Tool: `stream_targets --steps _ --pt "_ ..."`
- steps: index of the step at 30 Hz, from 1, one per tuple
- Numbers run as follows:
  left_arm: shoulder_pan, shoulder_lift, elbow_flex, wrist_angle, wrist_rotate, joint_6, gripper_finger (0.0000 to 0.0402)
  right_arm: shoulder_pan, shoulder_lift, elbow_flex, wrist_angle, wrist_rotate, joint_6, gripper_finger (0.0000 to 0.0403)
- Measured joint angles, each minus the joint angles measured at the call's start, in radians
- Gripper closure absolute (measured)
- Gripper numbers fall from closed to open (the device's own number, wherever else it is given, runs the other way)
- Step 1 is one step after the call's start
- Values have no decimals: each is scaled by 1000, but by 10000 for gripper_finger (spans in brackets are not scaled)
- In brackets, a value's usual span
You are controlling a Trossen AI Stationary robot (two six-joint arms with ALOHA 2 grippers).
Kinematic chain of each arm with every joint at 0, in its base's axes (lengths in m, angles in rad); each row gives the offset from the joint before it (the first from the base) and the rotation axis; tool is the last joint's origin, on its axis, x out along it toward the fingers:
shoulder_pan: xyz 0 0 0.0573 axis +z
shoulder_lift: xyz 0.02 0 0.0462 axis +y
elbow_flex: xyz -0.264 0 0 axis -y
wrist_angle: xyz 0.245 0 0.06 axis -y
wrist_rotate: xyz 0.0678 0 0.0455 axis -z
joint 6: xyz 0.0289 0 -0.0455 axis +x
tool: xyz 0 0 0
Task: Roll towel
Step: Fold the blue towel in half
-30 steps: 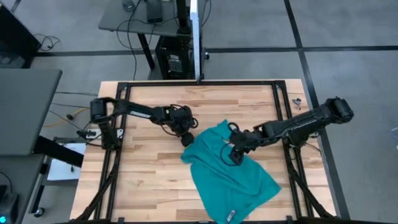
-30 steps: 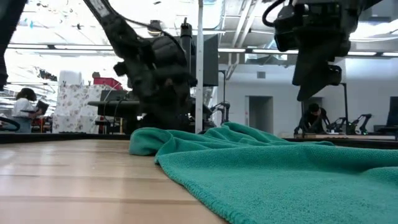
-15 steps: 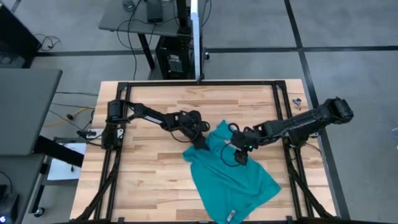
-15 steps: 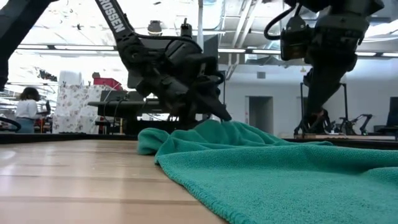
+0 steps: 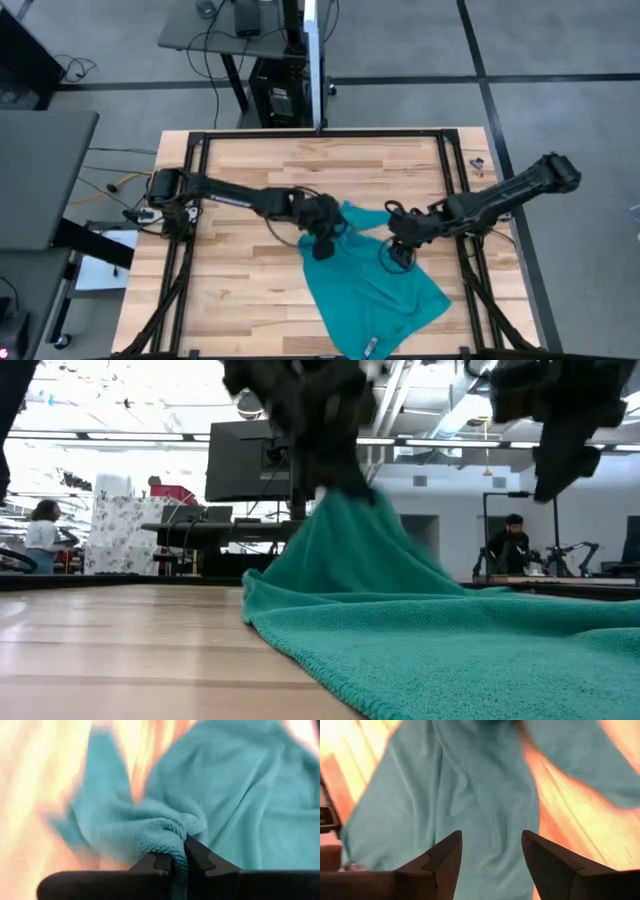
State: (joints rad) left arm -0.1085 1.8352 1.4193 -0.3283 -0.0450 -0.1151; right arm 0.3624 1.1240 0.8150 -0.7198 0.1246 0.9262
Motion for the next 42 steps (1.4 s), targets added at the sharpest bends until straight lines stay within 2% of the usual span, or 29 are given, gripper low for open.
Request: stream_targets --steps 4,8,11,16,20,23,26,30,34,38,42 --pt "-100 2 20 -13 -120 80 399 50 -47 0 -34 13 17 225" --pt "-163 5 14 -9 -190 71 399 80 -55 0 -36 17 -10 233" --pt "-229 34 18 64 -187 65 399 94 -44 0 -34 18 -40 235" --pt "-331 153 25 185 -136 61 395 118 -9 1 -33 18 -40 236" --pt "-347 233 29 196 -119 -70 361 138 30 1 -5 5 -71 235" --pt "-346 271 37 126 -39 -142 320 155 58 1 39 -15 -153 224" --pt "-341 275 78 9 -16 -182 280 158 76 1 79 -21 -248 199" --pt "-325 255 203 -221 -17 -217 247 105 79 1 89 -21 -335 164" --pt "-313 210 301 -367 -48 -214 241 34 108 2 129 -20 -440 149" --pt "-307 150 311 -425 -109 -198 249 -30 216 1 194 -36 -618 147" --pt "-301 127 311 -491 -112 -208 261 -87 339 1 298 -71 -747 147"
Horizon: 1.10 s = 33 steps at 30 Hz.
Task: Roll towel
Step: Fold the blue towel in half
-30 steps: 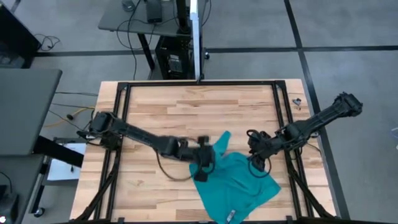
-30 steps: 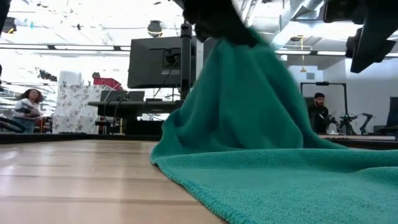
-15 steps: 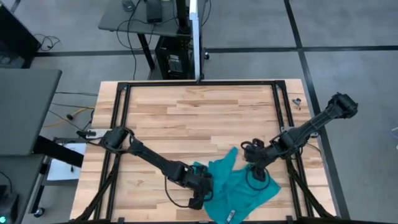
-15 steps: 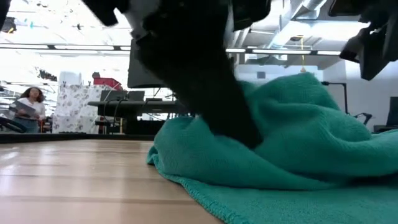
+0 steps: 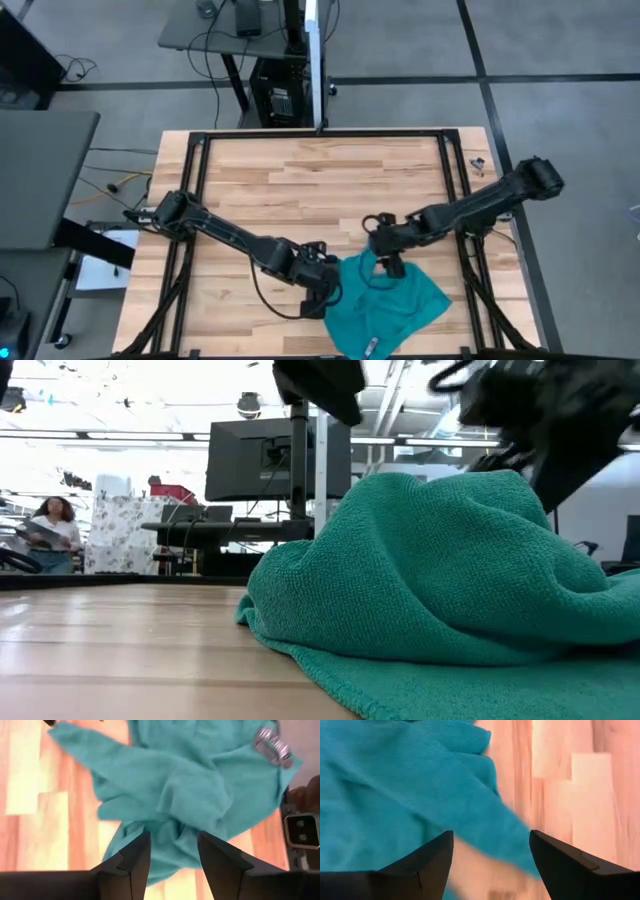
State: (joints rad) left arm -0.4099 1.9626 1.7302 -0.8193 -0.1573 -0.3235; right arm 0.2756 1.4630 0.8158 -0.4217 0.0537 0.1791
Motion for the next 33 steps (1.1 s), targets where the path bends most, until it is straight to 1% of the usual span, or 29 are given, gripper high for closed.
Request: stream_targets --steps 2,6,8,10,12,14,17,18,19,26,30,33 --pt "0 0 0 -32 1 -9 266 -33 50 0 24 -16 -42 147" --pt "-7 0 -1 -83 22 -20 269 -99 160 0 27 -111 -107 149" --pt "-9 0 -1 -86 22 -20 269 -118 197 4 34 -135 -144 152" --pt "-10 0 -1 -86 22 -22 269 -130 219 6 33 -154 -164 161" --pt "-10 0 -2 -91 22 -28 269 -137 214 6 22 -172 -155 186" --pt "-10 0 -2 -91 22 -29 270 -133 187 4 10 -170 -135 234" --pt "-8 0 -2 -91 12 -17 270 -118 117 8 -60 -191 -127 341" --pt "-4 0 -2 -91 2 -14 270 -115 91 21 -74 -197 -127 371" --pt "0 0 -2 -91 -4 -12 270 -115 63 36 -90 -198 -127 385" --pt "44 0 -2 -88 -12 -14 270 -110 -101 143 -301 -182 -93 399" --pt "68 0 -3 -81 -2 -19 270 -112 -174 190 -341 -165 -68 400" --pt "81 0 -49 12 14 12 268 -112 -217 209 -348 -162 -50 401"
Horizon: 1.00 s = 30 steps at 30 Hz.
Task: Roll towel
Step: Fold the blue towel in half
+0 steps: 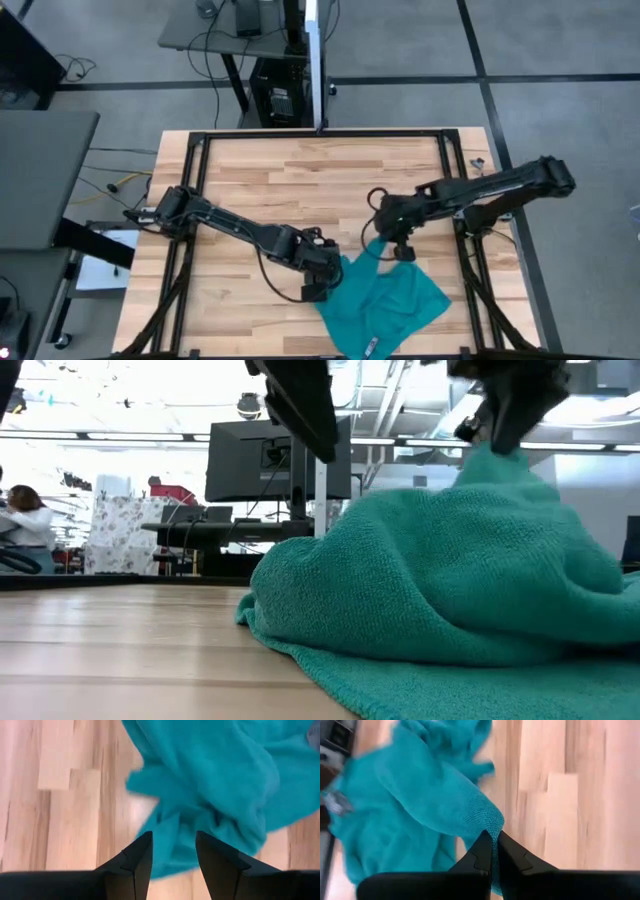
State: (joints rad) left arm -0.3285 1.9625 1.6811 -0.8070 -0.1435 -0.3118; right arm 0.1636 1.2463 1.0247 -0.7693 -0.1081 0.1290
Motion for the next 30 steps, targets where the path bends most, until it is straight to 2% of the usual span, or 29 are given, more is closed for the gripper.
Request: stream_targets --steps 4,10,14,17,22,30 --pt "5 2 -89 133 48 62 249 -1 -14 -1 -34 12 28 402" --pt "15 2 -217 295 -1 150 216 0 -14 -1 -44 27 41 402" --pt "17 2 -305 399 8 150 214 -2 -14 -1 -43 29 48 402" --pt "18 3 -354 496 65 149 222 -2 -14 -1 -43 33 55 402" --pt "16 3 -393 591 80 158 231 -3 -14 -1 -43 59 58 403" --pt "23 70 -393 595 75 217 232 -2 -14 -1 -42 61 66 403"
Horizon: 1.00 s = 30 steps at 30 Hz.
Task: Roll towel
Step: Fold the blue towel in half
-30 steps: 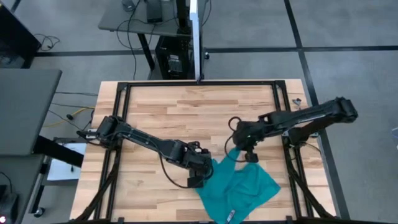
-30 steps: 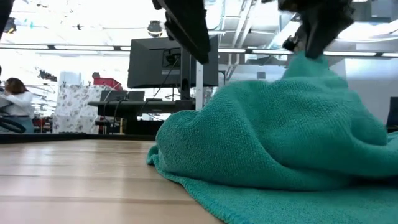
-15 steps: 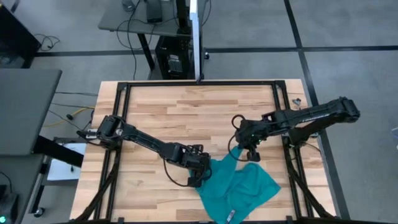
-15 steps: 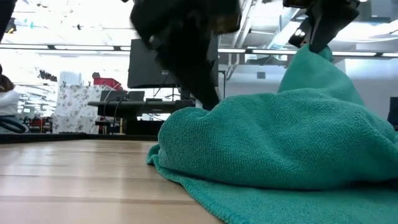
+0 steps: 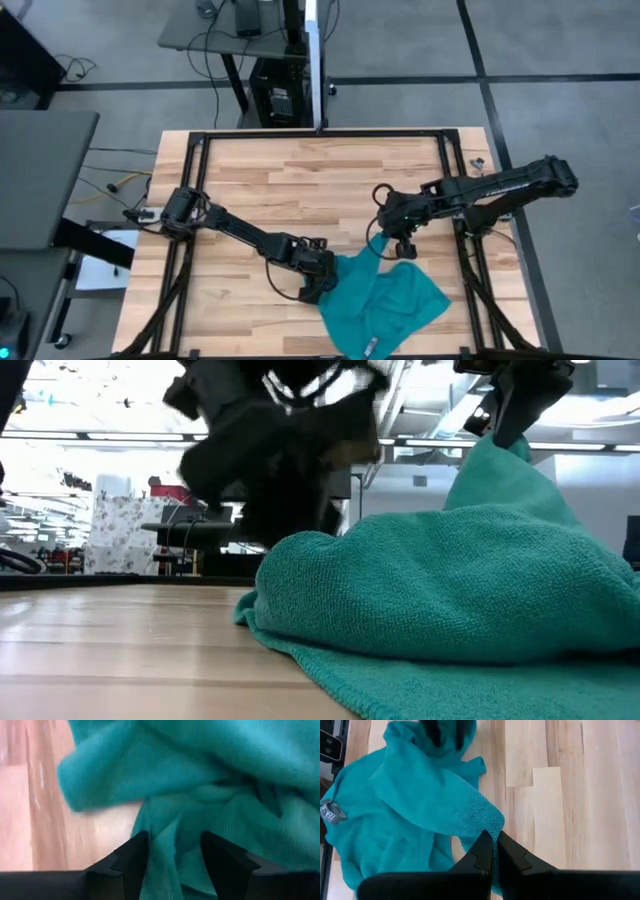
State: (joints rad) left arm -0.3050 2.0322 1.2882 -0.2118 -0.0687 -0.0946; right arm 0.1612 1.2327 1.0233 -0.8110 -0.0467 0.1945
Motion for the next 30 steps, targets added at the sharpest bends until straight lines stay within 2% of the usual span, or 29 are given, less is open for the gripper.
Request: stream_targets --steps 9,16,23,26,30 --pt "23 9 37 -5 -16 -56 233 0 0 -1 -1 5 18 403" --pt "21 10 67 -45 -16 15 233 0 0 -1 -1 5 18 403" --pt "21 14 67 -124 -2 20 234 0 0 -1 -1 4 17 403" --pt "21 14 69 -121 13 25 249 0 0 -1 -1 14 15 403" --pt "21 14 70 -119 32 22 300 1 0 -1 -2 45 15 403"
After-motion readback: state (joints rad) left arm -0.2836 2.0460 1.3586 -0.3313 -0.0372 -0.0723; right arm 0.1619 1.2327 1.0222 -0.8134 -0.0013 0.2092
